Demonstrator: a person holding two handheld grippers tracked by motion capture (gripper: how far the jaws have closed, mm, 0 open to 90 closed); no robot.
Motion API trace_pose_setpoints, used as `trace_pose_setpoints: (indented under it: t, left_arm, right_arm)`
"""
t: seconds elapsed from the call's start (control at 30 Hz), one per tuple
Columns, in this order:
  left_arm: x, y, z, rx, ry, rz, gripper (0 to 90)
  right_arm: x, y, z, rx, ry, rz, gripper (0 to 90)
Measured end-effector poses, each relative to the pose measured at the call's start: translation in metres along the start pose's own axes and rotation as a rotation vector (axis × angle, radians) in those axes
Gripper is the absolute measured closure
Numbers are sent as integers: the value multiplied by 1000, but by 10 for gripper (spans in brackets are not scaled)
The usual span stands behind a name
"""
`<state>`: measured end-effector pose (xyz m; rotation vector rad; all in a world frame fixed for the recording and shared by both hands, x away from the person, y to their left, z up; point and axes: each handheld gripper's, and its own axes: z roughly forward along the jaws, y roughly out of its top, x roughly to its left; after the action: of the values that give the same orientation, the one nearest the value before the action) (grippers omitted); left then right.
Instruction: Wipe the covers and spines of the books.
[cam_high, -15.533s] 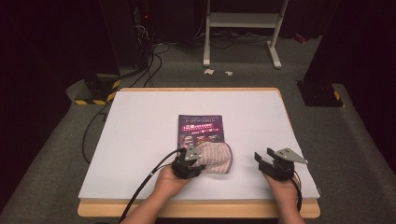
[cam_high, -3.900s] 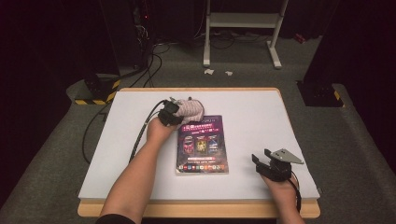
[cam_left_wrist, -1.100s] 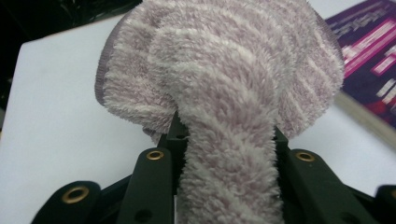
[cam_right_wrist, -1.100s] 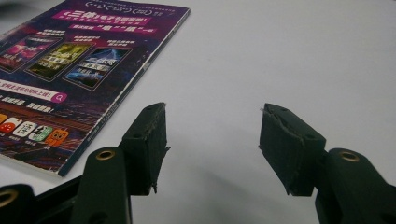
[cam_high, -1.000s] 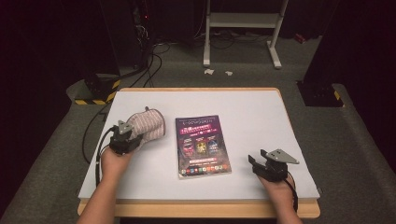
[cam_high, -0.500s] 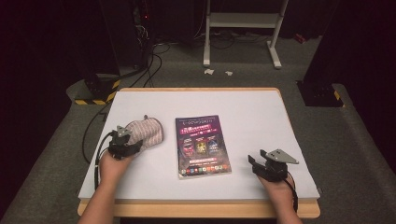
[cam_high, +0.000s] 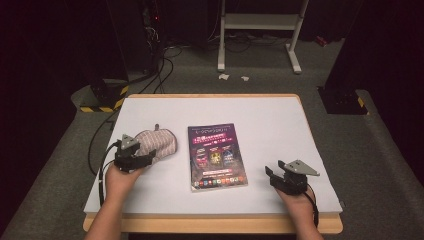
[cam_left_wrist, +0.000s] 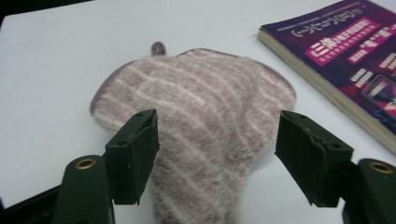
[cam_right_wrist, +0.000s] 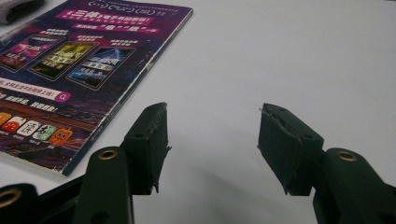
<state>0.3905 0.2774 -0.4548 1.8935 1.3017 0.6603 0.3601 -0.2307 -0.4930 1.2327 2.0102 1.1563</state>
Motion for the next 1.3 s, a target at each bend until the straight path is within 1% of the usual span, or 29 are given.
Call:
trace_pose_setpoints:
  t: [0.13, 0.23, 0.3, 0.4, 0.47, 0.57, 0.67, 0.73, 0.8, 0.83, 0.87, 0.93, 1.03, 1.1, 1.17, 1.27, 1.3]
  left_arm:
    - [-9, 3, 0, -7, -31, 11, 310]
    - [-20, 5, 2, -12, -51, 27, 312]
    - [-24, 7, 5, -4, -60, 35, 313]
    - [-33, 9, 9, -5, -82, 34, 316]
    - [-42, 10, 12, -4, -100, 41, 316]
    - [-55, 11, 18, 12, -128, 54, 317]
    - [-66, 10, 23, 22, -163, 50, 324]
    - [-77, 8, 28, 41, -191, 54, 323]
    - [-87, 6, 32, 57, -216, 63, 320]
    - [-93, 4, 35, 67, -227, 73, 318]
    - [-97, 3, 36, 74, -233, 80, 318]
    - [-107, -1, 41, 93, -245, 89, 317]
    - [-115, -6, 45, 115, -256, 101, 316]
    - [-118, -8, 47, 125, -268, 106, 310]
    - [-121, -11, 48, 131, -274, 109, 309]
    - [-123, -14, 52, 138, -295, 105, 306]
    - [-123, -14, 53, 139, -298, 105, 303]
  right_arm:
    - [0, 0, 0, 0, 2, 1, 425]
    - [0, 0, 0, -1, 1, 0, 425]
    - [0, 0, 0, -2, 2, 0, 425]
    - [1, 0, 0, -4, 2, -3, 425]
    - [2, 1, 0, -3, 4, 0, 425]
    - [3, 1, 0, 1, 8, -2, 423]
    - [5, 3, 0, 3, 13, -16, 423]
    - [8, 3, 1, 2, 9, -21, 398]
    - [11, 4, 2, 5, 4, -35, 365]
    - [12, 4, 2, 4, 1, -38, 354]
    - [15, 4, 3, 3, -1, -44, 349]
    - [18, 5, 4, 3, 7, -50, 345]
    - [27, 7, 6, 4, 29, -69, 342]
    - [35, 9, 8, 15, 60, -78, 348]
    - [43, 10, 11, 24, 85, -90, 373]
    - [56, 15, 19, 42, 106, -104, 369]
    - [58, 16, 21, 46, 110, -108, 368]
